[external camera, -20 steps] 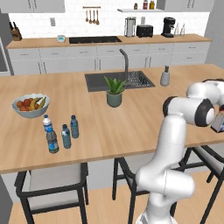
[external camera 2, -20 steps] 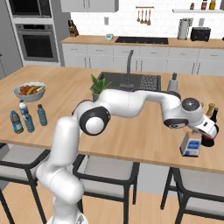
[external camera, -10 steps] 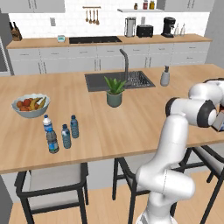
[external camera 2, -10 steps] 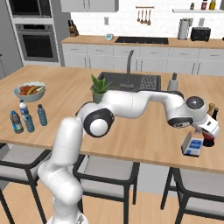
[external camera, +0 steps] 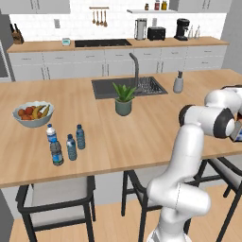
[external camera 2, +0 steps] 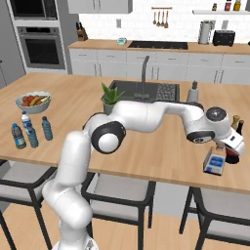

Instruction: Move the plastic bottles in the middle to the plastics group, and the glass bottles in the middle to the glass group.

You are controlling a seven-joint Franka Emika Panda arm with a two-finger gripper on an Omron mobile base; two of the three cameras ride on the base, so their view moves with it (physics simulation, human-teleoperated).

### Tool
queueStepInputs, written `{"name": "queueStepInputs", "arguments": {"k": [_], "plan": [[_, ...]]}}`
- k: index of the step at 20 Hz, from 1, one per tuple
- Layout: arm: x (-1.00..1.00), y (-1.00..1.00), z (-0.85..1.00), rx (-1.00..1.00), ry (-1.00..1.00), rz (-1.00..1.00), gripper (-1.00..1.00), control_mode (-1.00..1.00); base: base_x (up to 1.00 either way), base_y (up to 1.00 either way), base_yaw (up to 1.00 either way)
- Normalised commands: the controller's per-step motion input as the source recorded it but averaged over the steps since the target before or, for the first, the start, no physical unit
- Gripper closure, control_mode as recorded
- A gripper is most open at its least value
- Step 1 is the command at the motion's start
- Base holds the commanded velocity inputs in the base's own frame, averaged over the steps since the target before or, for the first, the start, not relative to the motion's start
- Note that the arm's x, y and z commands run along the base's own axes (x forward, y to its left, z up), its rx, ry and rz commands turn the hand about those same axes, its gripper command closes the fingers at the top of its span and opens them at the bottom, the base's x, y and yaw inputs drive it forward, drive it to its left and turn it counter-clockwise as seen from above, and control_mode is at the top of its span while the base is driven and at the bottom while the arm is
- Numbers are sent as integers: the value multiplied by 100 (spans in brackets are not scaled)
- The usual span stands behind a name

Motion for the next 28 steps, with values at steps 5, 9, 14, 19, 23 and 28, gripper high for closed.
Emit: {"name": "queueStepInputs", "arguments": {"k": [5, 9, 14, 19, 23, 28], "plan": [[-3, 40, 14, -2, 0, -8, -100, -100, 0, 0, 0], [0, 61, 25, 0, 0, -5, -100, -100, 0, 0, 0], [0, 55, 33, -1, 0, -5, -100, -100, 0, 0, 0], [0, 27, 62, 0, 3, -2, -100, -100, 0, 0, 0], [0, 41, 64, 0, 5, 0, -100, -100, 0, 0, 0], [0, 72, 61, 0, 7, 1, -100, -100, 0, 0, 0]]}}
